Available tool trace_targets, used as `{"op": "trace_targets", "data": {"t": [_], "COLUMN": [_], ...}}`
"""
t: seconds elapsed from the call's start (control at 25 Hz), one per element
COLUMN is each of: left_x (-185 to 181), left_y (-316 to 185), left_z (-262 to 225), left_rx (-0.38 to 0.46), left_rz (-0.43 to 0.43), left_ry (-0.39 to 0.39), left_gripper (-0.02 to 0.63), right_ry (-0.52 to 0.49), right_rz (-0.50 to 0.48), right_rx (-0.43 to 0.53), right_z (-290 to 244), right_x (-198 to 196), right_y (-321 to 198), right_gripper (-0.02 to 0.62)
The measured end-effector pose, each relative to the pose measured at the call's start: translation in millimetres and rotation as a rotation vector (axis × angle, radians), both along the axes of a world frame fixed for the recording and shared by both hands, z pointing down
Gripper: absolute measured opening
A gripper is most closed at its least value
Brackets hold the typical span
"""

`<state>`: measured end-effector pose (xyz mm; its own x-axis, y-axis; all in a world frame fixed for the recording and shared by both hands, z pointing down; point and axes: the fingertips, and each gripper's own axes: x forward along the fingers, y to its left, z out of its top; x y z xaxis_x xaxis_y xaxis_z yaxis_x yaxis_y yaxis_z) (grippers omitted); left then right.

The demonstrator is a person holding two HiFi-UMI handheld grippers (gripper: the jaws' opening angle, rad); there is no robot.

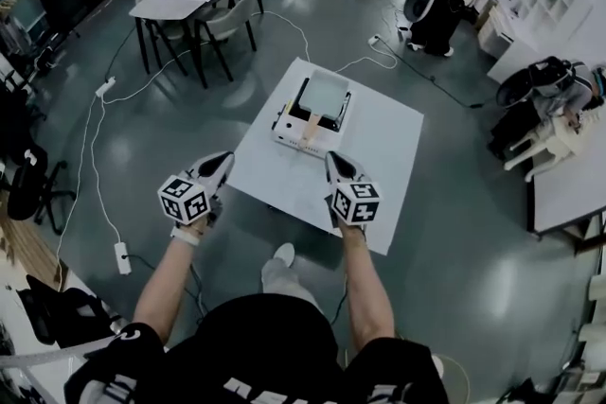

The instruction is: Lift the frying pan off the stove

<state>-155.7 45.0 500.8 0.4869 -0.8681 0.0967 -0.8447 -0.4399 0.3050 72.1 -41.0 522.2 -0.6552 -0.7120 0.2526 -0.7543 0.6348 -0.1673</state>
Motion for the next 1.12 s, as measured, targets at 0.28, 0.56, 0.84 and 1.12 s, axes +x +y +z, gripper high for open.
{"op": "trace_targets", "data": {"t": [0.28, 0.56, 0.84, 1.12], "left_x": [-1, 3, 11, 17], "left_y": [-82, -136, -159, -170], "left_z": [1, 8, 11, 15], "left_rx": [-0.001, -0.010, -0.013, -0.017], "left_rz": [0.076, 0.119, 0.138, 0.148], "left_ry": [-0.025, -0.033, -0.032, -0.025], "left_gripper": [-0.003, -0.003, -0.003, -0.003], "right_ry": [0.016, 0.026, 0.027, 0.019], "right_rz": [0.015, 0.035, 0.032, 0.033], "right_rx": [-0.022, -0.067, -0.070, -0.071], "right_z": [11, 24, 23, 23], "right_x": [-14, -10, -9, -7], "right_y": [-79, -131, -157, -166], "right_gripper": [-0.005, -0.005, -0.005, -0.005]}}
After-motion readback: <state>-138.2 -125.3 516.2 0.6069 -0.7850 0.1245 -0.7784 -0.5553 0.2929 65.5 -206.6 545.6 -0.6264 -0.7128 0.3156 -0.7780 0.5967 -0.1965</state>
